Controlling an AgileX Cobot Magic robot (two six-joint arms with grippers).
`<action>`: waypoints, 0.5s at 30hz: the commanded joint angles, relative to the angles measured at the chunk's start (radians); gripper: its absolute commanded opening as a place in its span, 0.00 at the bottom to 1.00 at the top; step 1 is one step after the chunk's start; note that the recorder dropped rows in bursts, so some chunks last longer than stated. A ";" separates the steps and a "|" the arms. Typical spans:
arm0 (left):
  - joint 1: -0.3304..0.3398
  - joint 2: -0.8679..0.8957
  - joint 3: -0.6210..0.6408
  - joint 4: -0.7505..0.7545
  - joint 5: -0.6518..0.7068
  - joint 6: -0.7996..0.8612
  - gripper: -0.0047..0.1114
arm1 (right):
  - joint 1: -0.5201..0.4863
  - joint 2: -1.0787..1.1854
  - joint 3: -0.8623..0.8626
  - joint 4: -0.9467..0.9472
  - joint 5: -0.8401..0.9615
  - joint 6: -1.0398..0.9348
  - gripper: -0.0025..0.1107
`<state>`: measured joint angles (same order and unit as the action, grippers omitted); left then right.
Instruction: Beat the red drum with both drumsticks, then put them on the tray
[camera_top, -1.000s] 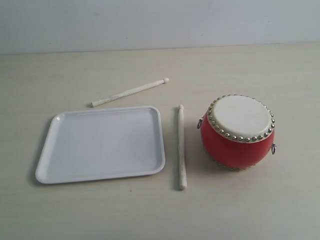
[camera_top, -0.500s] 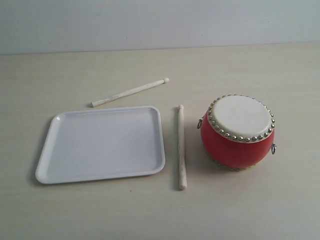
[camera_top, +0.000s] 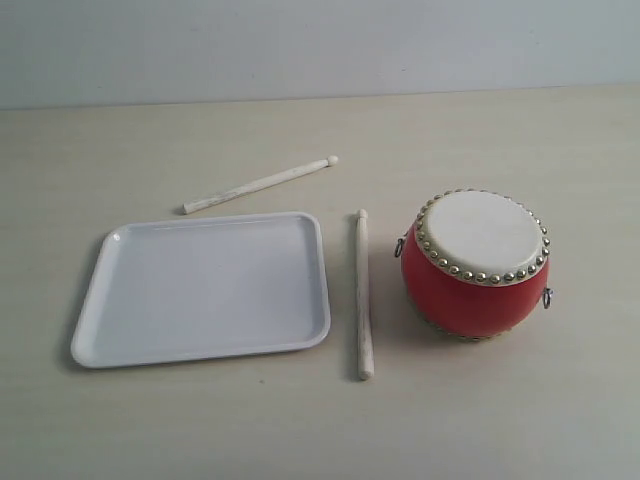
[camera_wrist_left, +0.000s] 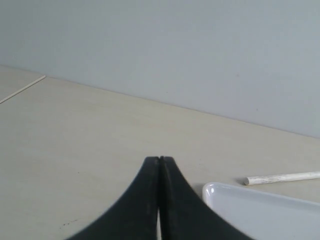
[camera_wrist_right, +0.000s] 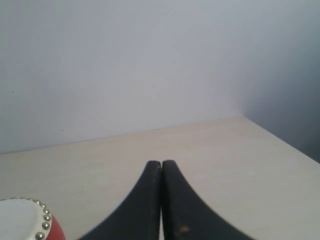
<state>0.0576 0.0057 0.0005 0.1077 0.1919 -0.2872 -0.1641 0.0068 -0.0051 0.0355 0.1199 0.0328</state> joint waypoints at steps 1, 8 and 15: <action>0.002 -0.006 -0.001 0.002 -0.003 -0.004 0.04 | 0.002 -0.007 0.005 -0.001 -0.009 -0.002 0.02; 0.002 -0.006 -0.001 0.002 -0.003 -0.004 0.04 | 0.002 -0.007 0.005 -0.001 -0.009 -0.002 0.02; -0.138 -0.006 -0.001 0.002 -0.003 -0.002 0.04 | 0.002 -0.007 0.005 -0.001 -0.009 -0.002 0.02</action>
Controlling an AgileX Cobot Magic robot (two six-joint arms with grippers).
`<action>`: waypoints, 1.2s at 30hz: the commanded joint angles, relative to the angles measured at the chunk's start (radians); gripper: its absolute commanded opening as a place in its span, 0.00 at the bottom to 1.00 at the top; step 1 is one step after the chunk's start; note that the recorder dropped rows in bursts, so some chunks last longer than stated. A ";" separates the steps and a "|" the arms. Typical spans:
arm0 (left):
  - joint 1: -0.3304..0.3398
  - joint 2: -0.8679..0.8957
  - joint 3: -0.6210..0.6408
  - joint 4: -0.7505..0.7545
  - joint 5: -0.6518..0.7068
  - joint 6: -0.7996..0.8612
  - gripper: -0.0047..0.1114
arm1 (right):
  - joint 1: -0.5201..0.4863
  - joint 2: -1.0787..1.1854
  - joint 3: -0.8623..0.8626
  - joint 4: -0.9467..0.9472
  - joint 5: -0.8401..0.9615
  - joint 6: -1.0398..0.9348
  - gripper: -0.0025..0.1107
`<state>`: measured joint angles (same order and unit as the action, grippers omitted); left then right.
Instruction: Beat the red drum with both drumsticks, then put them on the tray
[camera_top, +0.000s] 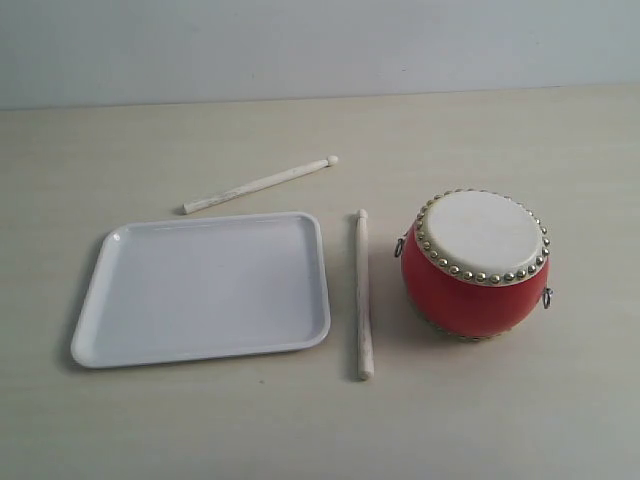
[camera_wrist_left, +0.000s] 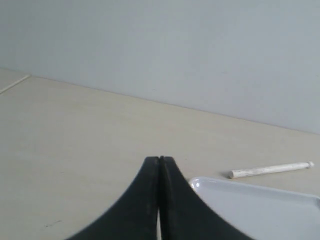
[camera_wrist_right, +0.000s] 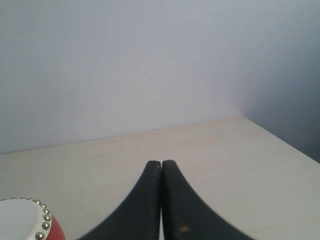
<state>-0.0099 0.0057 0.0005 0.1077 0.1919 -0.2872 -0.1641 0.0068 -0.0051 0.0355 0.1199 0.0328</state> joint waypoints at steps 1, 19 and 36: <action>-0.078 -0.006 -0.001 0.002 -0.003 -0.002 0.04 | 0.002 -0.007 0.005 -0.001 -0.009 -0.002 0.02; -0.097 -0.006 -0.001 0.002 -0.003 -0.004 0.04 | 0.002 -0.007 0.005 -0.001 -0.011 -0.001 0.02; -0.100 -0.006 -0.001 0.002 -0.003 -0.002 0.04 | 0.002 -0.007 0.005 0.399 -0.138 0.217 0.02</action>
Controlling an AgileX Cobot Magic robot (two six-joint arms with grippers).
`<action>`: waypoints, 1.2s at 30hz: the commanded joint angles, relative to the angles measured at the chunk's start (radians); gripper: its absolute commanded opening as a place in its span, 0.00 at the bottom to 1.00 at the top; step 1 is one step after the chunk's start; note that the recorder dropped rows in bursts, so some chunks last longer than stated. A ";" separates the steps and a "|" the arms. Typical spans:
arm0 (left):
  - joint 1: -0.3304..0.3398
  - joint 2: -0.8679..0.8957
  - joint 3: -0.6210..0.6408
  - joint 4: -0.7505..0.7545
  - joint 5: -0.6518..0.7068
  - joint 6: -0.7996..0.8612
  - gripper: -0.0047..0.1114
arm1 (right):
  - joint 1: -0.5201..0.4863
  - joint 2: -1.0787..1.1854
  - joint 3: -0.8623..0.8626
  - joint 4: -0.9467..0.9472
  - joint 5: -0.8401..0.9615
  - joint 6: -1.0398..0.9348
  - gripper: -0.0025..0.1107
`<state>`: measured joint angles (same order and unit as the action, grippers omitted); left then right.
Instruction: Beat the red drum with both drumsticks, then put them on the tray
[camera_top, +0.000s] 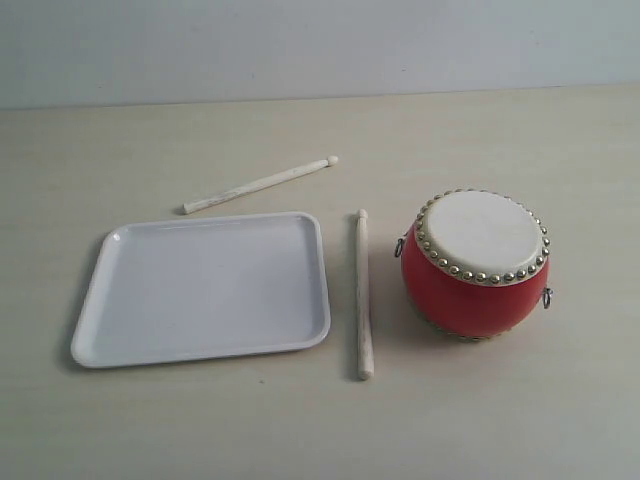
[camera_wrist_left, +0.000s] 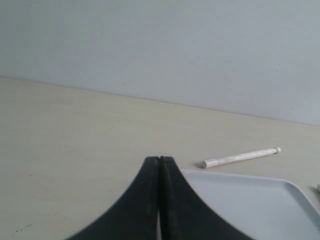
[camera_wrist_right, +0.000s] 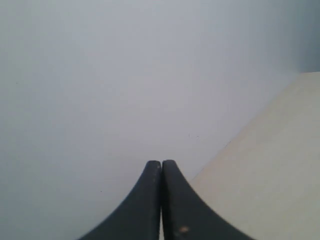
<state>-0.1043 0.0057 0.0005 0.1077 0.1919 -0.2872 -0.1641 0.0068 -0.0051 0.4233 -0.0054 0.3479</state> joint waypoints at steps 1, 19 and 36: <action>-0.005 -0.006 -0.001 0.002 -0.003 -0.004 0.04 | 0.002 -0.007 0.005 0.006 -0.010 -0.140 0.02; -0.005 -0.006 -0.001 0.170 -0.003 0.095 0.04 | 0.002 -0.007 0.005 0.013 0.052 -0.241 0.02; -0.005 -0.006 -0.001 0.245 -1.016 -0.169 0.04 | 0.002 -0.007 0.005 0.015 0.063 -0.241 0.02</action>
<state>-0.1043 0.0035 0.0005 0.3587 -0.7303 -0.4255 -0.1641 0.0068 -0.0051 0.4391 0.0596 0.1154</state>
